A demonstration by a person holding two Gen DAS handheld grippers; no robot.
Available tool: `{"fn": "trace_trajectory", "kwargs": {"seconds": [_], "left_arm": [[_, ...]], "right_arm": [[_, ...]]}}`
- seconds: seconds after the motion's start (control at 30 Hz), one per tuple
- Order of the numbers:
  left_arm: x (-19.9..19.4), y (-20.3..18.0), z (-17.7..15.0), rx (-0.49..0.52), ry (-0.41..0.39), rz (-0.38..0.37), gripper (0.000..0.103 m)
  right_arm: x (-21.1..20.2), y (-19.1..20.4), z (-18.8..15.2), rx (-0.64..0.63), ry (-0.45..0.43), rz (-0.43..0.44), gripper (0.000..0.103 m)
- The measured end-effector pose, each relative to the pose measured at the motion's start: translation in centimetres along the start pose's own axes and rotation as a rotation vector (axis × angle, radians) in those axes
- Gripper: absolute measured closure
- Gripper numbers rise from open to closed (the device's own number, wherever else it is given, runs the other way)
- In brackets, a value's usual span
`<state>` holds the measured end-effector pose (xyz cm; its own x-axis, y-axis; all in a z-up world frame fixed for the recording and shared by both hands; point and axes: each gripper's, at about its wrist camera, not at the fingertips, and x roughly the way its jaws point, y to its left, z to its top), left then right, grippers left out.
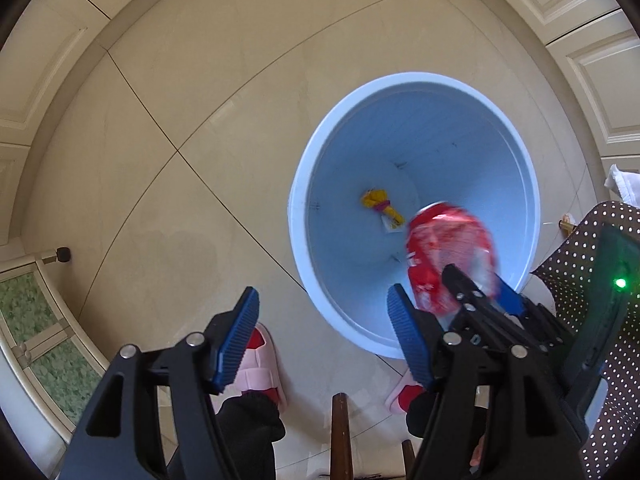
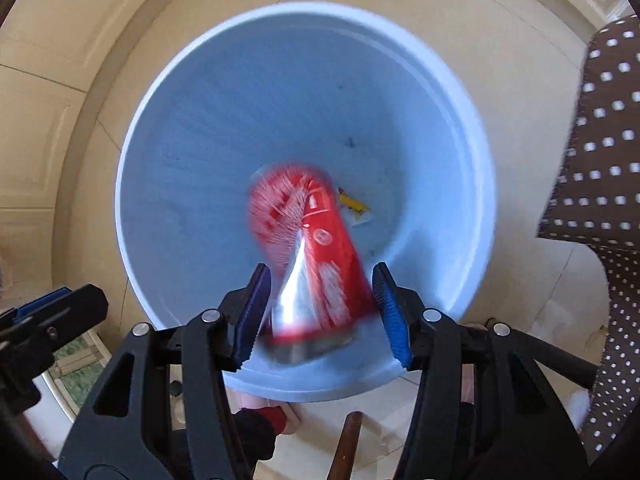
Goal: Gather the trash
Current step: 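Carry both items to the blue bucket and open both tools to drop them, then move both open tools back over the table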
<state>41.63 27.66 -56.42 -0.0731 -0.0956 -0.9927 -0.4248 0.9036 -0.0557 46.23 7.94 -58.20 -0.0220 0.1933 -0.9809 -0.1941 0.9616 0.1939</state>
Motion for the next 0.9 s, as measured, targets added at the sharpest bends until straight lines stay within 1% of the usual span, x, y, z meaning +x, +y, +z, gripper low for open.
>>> {"fn": "trace_trajectory", "kwargs": {"seconds": [0.1, 0.2, 0.27, 0.33, 0.43, 0.47, 0.57, 0.6, 0.63, 0.67, 0.77, 0.87, 0.9], "left_arm": [[-0.1, -0.6, -0.3, 0.015, -0.005, 0.01, 0.038], [-0.7, -1.4, -0.6, 0.041, -0.014, 0.02, 0.038], [-1.7, -2.1, -1.0, 0.062, -0.047, 0.002, 0.038], [-3.5, -2.8, -1.8, 0.093, -0.098, -0.019, 0.038], [-7.4, -3.2, -3.6, 0.121, -0.205, -0.072, 0.038], [-8.5, -3.2, -4.1, 0.126, -0.233, -0.086, 0.038], [-13.2, -3.1, -6.1, 0.119, -0.337, -0.137, 0.038], [-15.4, -3.3, -7.0, 0.126, -0.383, -0.162, 0.038], [-17.1, -3.3, -7.9, 0.131, -0.421, -0.172, 0.038], [-19.5, -3.5, -9.1, 0.137, -0.478, -0.189, 0.038], [-24.5, -4.1, -12.1, 0.154, -0.581, -0.245, 0.038], [-30.2, -6.0, -15.9, 0.198, -0.697, -0.304, 0.038], [-31.6, -7.0, -17.1, 0.215, -0.728, -0.314, 0.038]], "right_arm": [[-0.7, 0.0, -0.3, -0.008, -0.017, -0.011, 0.05], [-2.5, -0.1, -0.8, -0.01, -0.054, -0.015, 0.05], [-4.2, -0.4, -1.5, -0.016, -0.085, -0.011, 0.05], [-5.8, -0.3, -2.1, -0.023, -0.12, -0.009, 0.05], [-9.9, -0.4, -2.9, -0.041, -0.192, -0.013, 0.05], [-11.8, -0.4, -3.3, -0.048, -0.228, -0.013, 0.05], [-16.6, -0.1, -4.7, -0.066, -0.317, -0.008, 0.05], [-18.6, 0.0, -5.3, -0.074, -0.351, -0.008, 0.05], [-20.8, 0.2, -5.9, -0.082, -0.394, 0.002, 0.05], [-22.3, 0.2, -6.5, -0.088, -0.426, 0.003, 0.05], [-28.9, -0.4, -9.5, -0.11, -0.56, 0.007, 0.05], [-35.3, -1.2, -12.4, -0.111, -0.691, 0.001, 0.049], [-37.4, -1.4, -13.4, -0.107, -0.735, -0.007, 0.049]]}}
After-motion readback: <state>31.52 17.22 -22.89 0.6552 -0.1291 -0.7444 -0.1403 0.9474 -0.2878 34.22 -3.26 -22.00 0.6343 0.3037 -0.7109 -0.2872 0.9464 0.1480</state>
